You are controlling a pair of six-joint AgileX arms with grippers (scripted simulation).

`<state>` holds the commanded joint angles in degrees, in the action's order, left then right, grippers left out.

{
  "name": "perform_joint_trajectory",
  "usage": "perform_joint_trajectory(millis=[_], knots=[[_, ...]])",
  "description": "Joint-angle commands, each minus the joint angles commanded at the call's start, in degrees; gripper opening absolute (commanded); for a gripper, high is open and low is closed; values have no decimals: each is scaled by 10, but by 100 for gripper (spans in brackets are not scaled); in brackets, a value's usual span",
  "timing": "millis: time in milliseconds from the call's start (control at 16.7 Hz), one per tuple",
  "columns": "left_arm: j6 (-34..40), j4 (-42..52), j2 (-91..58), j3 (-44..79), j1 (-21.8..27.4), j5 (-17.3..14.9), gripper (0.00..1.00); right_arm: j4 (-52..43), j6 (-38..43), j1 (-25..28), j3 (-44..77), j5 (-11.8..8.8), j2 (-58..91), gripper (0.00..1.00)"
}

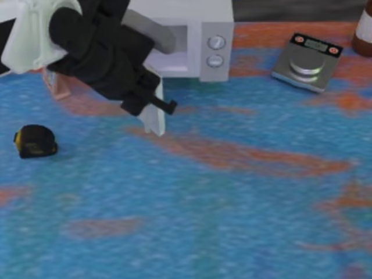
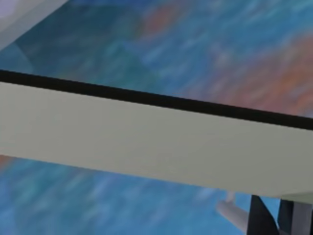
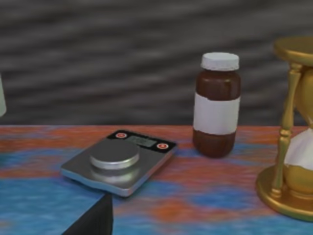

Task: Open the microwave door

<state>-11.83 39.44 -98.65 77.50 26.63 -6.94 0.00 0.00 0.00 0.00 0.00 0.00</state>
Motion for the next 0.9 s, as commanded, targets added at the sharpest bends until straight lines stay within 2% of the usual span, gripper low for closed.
perform_joint_trajectory(millis=[300,900], knots=[[-63,7,21,-21,-26,-33,0,0,0,0,0,0,0,100],[-65,7,21,-21,-27,-34,0,0,0,0,0,0,0,100]])
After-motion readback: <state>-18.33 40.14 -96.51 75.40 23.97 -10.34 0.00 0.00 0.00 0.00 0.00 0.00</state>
